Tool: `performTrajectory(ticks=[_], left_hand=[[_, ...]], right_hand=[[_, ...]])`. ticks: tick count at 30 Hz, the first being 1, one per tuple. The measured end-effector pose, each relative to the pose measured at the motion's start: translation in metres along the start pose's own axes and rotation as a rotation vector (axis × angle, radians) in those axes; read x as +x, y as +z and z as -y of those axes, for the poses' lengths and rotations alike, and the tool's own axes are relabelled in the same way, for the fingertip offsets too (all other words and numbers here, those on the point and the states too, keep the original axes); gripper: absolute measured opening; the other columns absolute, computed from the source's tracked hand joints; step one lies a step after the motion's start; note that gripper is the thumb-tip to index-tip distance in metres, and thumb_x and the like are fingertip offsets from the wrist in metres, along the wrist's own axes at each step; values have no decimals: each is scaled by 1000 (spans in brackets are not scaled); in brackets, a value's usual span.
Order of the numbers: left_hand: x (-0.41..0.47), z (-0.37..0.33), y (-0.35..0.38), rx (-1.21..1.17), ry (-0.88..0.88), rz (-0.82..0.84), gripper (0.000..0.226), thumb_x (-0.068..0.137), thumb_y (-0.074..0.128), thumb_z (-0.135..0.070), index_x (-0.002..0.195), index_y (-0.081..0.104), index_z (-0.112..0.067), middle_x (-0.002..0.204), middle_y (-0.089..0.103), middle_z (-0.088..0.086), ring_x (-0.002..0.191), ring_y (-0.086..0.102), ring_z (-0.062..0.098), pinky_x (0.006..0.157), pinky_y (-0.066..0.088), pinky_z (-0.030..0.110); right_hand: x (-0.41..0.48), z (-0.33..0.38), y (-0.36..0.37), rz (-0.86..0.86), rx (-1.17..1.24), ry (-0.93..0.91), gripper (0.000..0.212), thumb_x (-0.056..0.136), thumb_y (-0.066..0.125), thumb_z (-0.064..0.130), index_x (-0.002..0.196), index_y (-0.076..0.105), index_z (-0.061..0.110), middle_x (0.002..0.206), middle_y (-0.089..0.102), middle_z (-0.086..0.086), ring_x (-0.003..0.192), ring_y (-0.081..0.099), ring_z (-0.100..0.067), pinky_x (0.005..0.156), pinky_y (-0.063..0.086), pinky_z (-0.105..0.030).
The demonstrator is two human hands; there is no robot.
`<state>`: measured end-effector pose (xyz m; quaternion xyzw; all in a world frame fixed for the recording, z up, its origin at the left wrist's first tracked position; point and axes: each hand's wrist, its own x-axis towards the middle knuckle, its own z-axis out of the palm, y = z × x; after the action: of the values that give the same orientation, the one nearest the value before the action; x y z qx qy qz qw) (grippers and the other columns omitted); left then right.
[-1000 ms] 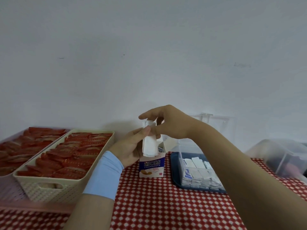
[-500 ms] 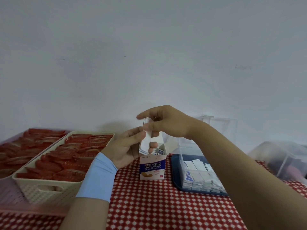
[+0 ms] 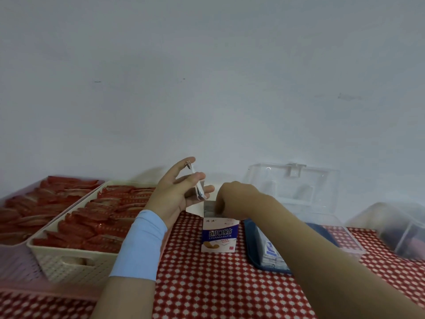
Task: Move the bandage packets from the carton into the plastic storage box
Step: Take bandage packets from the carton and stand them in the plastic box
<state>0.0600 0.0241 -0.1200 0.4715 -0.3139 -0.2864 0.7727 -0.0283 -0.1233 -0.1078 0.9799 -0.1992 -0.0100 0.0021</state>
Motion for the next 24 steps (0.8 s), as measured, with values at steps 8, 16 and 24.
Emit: performTrajectory(ticks=[8, 16, 24], left_hand=[[3, 3, 3, -14, -63, -55, 54, 82, 72, -15, 128, 45, -8, 114, 71, 17, 95, 73, 35, 78, 61, 41], [1, -2, 7, 155, -78, -54, 30, 91, 65, -10, 113, 56, 10, 109, 72, 20, 87, 75, 29, 73, 63, 35], [-19, 12, 61, -126, -357, 396, 36, 87, 53, -23, 116, 60, -3, 109, 72, 19, 91, 74, 30, 78, 61, 36]], right_hand=[[-11, -15, -22, -139, 303, -80, 18, 92, 66, 14, 101, 79, 23, 98, 74, 8, 81, 62, -3, 71, 47, -14], [-52, -36, -70, -218, 597, -171, 19, 91, 69, 9, 87, 75, 27, 84, 73, 15, 82, 69, -1, 61, 51, -11], [-90, -51, -60, -324, 775, -246, 21, 90, 69, 2, 95, 73, 22, 84, 74, 5, 77, 69, 0, 67, 55, -18]])
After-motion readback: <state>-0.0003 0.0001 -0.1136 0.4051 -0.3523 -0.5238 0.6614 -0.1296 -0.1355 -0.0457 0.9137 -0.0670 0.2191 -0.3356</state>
